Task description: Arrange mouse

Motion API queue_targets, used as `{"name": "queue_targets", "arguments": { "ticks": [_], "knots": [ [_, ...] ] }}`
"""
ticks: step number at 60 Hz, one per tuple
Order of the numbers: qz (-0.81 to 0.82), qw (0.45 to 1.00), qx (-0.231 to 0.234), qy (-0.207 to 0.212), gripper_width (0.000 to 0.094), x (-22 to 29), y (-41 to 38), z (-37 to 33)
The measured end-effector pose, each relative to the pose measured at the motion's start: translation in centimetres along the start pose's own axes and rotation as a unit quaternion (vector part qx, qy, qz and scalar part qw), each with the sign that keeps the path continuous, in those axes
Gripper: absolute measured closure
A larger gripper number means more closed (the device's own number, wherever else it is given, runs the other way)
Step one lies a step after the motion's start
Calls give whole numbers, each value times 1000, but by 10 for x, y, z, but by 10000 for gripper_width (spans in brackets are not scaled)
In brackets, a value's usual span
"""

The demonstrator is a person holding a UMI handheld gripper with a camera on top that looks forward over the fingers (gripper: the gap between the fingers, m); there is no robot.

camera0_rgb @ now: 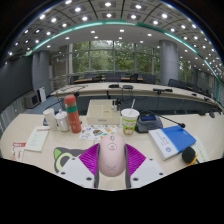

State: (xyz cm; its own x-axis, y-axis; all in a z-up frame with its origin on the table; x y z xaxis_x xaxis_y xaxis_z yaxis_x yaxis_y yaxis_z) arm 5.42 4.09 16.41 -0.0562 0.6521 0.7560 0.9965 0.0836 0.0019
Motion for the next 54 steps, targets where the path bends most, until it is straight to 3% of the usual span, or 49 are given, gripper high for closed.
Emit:
{"name": "queue_targets", "arguments": {
  "ticks": [11,24,33,39,42,54],
  "knots": [
    [-14,999,28,-34,587,-8,-117,41],
    [-17,994,2,-104,582,-74,-162,128],
    [-20,991,11,-132,408,-99,-165,143],
    [-32,992,-8,-122,62,-92,-157,121],
    [-28,993,-10,-114,99,-86,-155,101],
    [2,996,-17,-93,81,-68,-155,-25]
  ]
}}
Point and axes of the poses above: the point between the fingertips, and its own axes, seen from behind it with the camera up: y to the right, x up, z forward, the way the camera looks, the point moved 1 cm from there along -z, backward, against the way the camera looks, and after that the axes turned 14 degrees about -y, right-handed, at the moved point
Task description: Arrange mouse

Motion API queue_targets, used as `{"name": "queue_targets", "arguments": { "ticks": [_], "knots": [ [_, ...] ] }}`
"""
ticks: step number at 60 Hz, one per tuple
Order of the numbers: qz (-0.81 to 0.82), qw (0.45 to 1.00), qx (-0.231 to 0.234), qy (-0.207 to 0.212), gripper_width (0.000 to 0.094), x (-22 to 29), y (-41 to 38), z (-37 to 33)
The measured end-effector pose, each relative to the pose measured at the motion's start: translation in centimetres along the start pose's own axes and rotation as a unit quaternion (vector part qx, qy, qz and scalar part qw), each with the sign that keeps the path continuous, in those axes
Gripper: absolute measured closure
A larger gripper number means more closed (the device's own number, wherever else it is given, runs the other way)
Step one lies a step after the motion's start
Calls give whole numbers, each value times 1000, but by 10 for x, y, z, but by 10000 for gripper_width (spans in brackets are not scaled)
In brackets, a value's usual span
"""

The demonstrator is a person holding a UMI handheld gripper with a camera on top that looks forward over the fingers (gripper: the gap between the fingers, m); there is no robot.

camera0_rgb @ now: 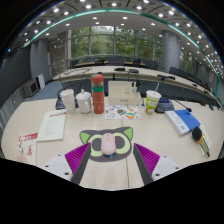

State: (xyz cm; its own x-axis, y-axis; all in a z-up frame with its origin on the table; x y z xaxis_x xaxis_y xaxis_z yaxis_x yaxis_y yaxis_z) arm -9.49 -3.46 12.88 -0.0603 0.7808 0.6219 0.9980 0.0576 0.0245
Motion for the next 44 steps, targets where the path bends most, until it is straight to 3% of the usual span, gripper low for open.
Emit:
{"name": "queue_targets", "arguments": {
  "ticks": [21,30,44],
  "knots": [
    [-18,999,1,36,79,-106,0,-197],
    [-27,999,8,40,81,-143,0,-240],
    [-23,998,14,53,80,-159,3,-270]
  ]
}}
Point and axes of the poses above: the point between the fingertips, and its own axes, seen from behind it with the camera up: y to the right, x up, z forward, the way the camera looks, the point moved 1 cm from there along -z, backward, against the way the camera looks, and after that the axes turned 14 degrees about -y, right-handed, at the moved point
